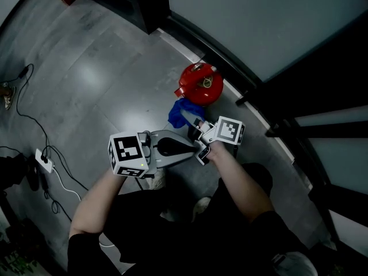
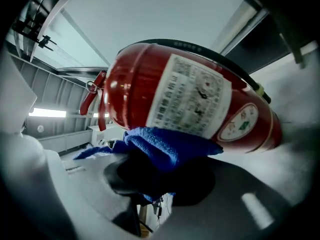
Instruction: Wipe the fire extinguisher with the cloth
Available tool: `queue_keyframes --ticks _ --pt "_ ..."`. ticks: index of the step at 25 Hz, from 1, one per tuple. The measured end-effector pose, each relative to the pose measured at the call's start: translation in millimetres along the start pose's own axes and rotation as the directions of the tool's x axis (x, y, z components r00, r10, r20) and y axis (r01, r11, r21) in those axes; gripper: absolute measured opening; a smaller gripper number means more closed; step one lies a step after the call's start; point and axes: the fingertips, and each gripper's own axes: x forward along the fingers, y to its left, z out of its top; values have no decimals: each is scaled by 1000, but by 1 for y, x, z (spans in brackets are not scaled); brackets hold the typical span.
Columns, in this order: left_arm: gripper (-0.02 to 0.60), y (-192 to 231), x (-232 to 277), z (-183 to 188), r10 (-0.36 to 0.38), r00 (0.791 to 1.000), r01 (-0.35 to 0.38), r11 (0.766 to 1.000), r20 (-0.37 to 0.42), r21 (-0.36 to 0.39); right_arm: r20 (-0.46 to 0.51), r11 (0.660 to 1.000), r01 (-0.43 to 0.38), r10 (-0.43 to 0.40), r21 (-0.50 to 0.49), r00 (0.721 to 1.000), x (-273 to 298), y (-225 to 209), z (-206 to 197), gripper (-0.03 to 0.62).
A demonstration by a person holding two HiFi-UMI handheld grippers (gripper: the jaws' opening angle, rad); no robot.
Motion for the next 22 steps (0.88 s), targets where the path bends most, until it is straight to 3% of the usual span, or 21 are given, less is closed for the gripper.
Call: queue_keyframes --ticks 4,9,13,19,22 --pt "6 -1 1 -3 -13 1000 13 1000 -9 -7 11 990 116 -117 74 993 -2 -46 -14 135" --pt "8 -1 2 -6 -18 1000 17 1000 -16 -10 -26 988 156 -156 -6 987 3 -88 -22 135" --pt "7 1 0 -8 0 1000 0 1000 -2 -22 -46 976 216 -215 36 976 7 -126 -32 135" --pt "7 5 -3 -21 9 1000 -10 999 -29 -34 -37 970 235 -233 65 972 14 -155 -40 135" --pt "6 8 -6 -28 12 999 -14 999 -41 -44 -78 964 258 -253 61 964 17 -167 -46 135"
